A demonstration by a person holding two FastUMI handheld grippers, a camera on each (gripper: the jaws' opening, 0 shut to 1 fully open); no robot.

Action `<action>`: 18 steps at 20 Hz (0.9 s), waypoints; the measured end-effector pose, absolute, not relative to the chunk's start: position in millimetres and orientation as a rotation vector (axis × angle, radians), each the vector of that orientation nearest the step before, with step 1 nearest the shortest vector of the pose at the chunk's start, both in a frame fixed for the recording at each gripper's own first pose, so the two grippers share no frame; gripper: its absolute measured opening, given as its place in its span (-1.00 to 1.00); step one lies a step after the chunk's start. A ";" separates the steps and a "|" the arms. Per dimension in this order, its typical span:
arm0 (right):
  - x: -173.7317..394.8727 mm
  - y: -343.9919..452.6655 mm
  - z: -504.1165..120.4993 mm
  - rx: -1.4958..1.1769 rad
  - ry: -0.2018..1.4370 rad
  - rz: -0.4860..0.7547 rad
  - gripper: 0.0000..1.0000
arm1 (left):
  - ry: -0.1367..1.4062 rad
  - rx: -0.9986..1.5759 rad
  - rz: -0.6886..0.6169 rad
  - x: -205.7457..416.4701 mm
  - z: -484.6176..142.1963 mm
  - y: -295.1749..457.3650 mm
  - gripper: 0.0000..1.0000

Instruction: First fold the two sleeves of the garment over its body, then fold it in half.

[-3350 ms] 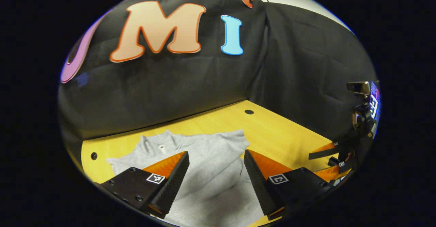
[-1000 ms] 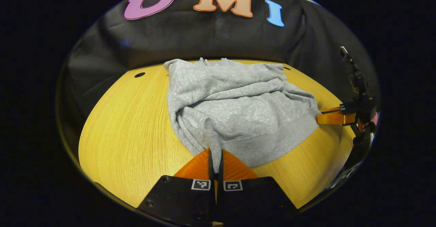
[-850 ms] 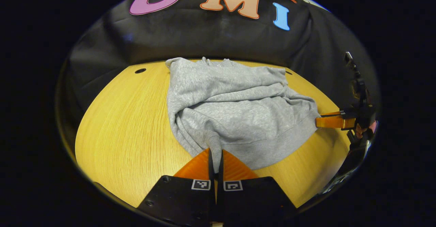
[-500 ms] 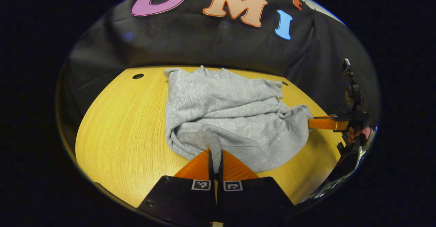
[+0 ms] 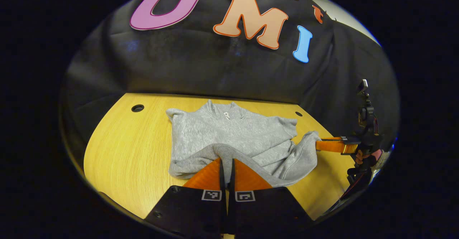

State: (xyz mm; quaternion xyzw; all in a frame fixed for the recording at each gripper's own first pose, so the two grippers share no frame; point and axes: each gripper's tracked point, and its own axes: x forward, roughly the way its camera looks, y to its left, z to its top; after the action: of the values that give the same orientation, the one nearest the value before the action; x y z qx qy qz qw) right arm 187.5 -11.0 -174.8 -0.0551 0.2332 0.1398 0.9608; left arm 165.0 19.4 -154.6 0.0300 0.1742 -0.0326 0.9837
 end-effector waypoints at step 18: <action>323.7 -15.8 -215.2 -0.061 0.523 0.224 -0.84 | 0.374 0.008 0.146 300.3 -187.4 77.6 -1.00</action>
State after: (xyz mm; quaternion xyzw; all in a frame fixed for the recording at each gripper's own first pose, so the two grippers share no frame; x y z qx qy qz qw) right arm 323.7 -15.8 -215.2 -0.0302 0.2580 0.1103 0.9593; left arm 300.3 77.6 -187.4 0.0041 0.1856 0.0723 0.9800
